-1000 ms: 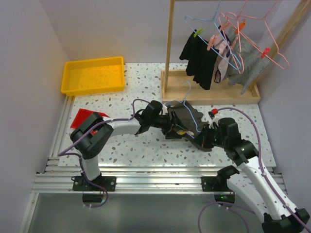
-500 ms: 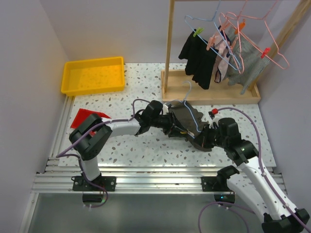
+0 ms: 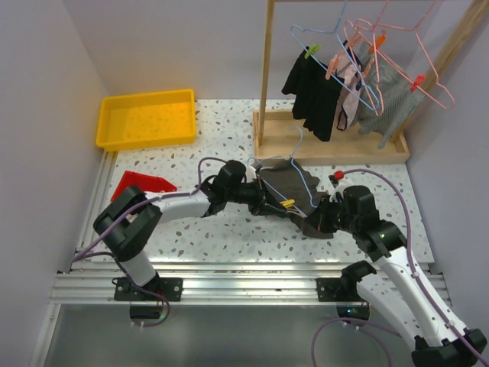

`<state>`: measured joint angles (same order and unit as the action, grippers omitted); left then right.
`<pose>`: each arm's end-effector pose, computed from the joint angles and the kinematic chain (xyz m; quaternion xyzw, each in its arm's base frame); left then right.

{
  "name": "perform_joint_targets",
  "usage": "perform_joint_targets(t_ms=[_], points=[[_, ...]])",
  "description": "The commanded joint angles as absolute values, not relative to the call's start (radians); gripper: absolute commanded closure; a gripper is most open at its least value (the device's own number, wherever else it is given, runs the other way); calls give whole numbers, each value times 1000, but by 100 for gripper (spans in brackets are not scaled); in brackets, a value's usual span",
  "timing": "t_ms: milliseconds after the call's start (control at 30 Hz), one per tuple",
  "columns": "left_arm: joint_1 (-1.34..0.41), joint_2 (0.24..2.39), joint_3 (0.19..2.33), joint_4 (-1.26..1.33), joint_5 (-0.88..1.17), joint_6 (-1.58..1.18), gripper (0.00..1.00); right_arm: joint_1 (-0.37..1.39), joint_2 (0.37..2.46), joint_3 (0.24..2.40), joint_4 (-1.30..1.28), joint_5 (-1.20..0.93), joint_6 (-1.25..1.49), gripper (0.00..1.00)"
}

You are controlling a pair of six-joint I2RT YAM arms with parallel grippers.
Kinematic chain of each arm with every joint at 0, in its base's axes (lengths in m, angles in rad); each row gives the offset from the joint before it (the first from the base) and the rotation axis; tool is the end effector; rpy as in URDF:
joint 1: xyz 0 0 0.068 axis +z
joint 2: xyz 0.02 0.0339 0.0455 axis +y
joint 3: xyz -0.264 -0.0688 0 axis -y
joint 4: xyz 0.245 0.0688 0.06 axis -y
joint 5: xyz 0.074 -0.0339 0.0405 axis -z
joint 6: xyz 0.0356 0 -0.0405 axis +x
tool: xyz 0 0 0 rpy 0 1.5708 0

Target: Remove the underwear clipped to the hanger

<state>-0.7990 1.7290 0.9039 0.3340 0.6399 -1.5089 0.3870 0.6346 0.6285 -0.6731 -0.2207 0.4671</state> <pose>0.2375 -0.2745 0.1866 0.1314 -0.8197 0.5554 0.0491 0.1243 0.0591 0.2602 -0.0115 0.8980 0.2679 0.3489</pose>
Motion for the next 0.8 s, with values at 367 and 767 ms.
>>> perform_joint_targets(t_ms=[367,767], points=[[-157,1184,766,-400,523,-907,100,391,637,647,-655,-207,465,100],[397,1267,822,-540,574,-604,100,391,663,675,-666,-222,446,100]])
